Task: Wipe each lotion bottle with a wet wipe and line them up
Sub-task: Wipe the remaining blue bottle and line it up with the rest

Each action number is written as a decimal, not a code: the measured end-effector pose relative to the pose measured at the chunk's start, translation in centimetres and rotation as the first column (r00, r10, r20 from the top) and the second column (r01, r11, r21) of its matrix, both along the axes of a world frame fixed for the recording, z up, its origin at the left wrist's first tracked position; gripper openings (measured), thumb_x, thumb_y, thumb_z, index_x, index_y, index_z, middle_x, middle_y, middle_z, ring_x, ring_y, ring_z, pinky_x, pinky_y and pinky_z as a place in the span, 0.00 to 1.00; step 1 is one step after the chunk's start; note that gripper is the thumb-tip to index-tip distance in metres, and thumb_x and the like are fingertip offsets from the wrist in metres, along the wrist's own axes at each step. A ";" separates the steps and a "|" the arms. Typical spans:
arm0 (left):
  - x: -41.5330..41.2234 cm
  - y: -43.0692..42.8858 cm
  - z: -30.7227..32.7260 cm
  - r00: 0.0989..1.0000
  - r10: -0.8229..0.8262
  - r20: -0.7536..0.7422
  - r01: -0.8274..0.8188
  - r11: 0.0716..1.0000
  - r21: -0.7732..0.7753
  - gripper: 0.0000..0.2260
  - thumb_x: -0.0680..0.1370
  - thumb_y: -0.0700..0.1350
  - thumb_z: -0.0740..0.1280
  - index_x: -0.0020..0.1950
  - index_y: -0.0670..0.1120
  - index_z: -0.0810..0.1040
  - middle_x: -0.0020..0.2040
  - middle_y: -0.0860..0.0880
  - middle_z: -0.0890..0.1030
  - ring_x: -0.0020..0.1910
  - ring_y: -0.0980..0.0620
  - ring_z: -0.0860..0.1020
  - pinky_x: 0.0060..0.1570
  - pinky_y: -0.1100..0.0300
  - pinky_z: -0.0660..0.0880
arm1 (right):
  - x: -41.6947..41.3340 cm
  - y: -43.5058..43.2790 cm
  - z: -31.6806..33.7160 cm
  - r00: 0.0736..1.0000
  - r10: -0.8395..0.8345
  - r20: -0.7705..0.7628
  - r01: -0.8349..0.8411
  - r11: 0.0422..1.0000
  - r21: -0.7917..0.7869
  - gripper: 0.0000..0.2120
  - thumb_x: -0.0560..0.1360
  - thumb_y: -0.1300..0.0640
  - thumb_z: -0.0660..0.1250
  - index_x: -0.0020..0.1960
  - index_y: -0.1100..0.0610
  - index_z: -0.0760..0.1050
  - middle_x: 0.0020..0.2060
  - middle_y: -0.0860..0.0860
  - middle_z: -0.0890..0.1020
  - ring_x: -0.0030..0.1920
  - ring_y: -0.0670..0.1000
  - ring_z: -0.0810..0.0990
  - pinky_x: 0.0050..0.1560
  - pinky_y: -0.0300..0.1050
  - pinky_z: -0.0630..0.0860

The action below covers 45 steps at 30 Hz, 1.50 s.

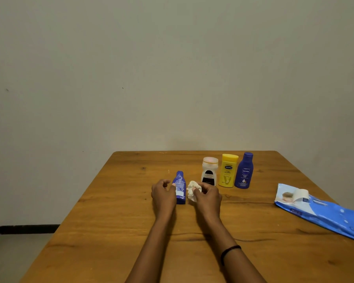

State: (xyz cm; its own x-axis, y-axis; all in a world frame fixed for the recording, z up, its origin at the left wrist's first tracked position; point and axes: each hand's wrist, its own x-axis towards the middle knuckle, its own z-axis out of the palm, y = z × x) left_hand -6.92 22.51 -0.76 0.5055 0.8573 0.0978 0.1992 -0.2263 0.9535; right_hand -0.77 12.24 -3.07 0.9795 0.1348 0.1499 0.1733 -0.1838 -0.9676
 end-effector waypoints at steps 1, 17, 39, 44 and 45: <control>0.3 0.4 0.0 0.999 -0.014 -0.043 0.014 1.000 0.000 0.13 0.80 0.41 0.67 0.63 0.40 0.79 0.61 0.42 0.79 0.59 0.46 0.78 0.54 0.54 0.77 | 0.2 0.4 -0.4 1.000 -0.005 -0.003 0.005 1.000 -0.022 0.12 0.75 0.58 0.70 0.59 0.54 0.81 0.53 0.49 0.83 0.53 0.48 0.80 0.53 0.48 0.80; 1.1 0.5 -0.8 0.973 -0.163 0.164 0.220 0.874 -0.433 0.08 0.76 0.32 0.66 0.54 0.38 0.79 0.50 0.38 0.84 0.45 0.44 0.84 0.45 0.51 0.82 | -0.8 1.3 -1.2 1.000 0.020 -0.015 -0.021 0.997 -0.069 0.13 0.77 0.55 0.68 0.61 0.51 0.79 0.54 0.48 0.82 0.51 0.45 0.80 0.49 0.47 0.82; -5.5 -8.1 1.5 0.685 -0.009 0.728 0.567 0.635 -0.525 0.21 0.75 0.49 0.66 0.66 0.44 0.77 0.53 0.42 0.85 0.48 0.49 0.84 0.42 0.55 0.81 | -5.4 -4.2 8.4 0.801 0.076 0.593 -0.001 0.992 -0.126 0.10 0.74 0.61 0.72 0.55 0.57 0.82 0.51 0.51 0.84 0.50 0.43 0.78 0.51 0.30 0.70; -5.9 -8.6 2.2 0.680 -0.016 0.733 0.559 0.658 -0.505 0.21 0.75 0.51 0.66 0.67 0.45 0.77 0.55 0.43 0.85 0.49 0.49 0.85 0.41 0.56 0.82 | -4.9 -4.6 9.8 0.766 0.131 0.629 -0.036 0.986 -0.162 0.13 0.74 0.60 0.72 0.58 0.57 0.81 0.53 0.52 0.84 0.53 0.47 0.80 0.52 0.34 0.74; -6.0 -8.6 2.3 0.686 -0.015 0.728 0.550 0.666 -0.504 0.22 0.75 0.51 0.66 0.67 0.46 0.76 0.56 0.42 0.85 0.50 0.49 0.85 0.42 0.56 0.82 | -5.5 -4.9 9.3 0.760 0.136 0.635 -0.044 0.986 -0.159 0.14 0.73 0.60 0.73 0.58 0.57 0.81 0.53 0.52 0.83 0.53 0.46 0.80 0.52 0.31 0.72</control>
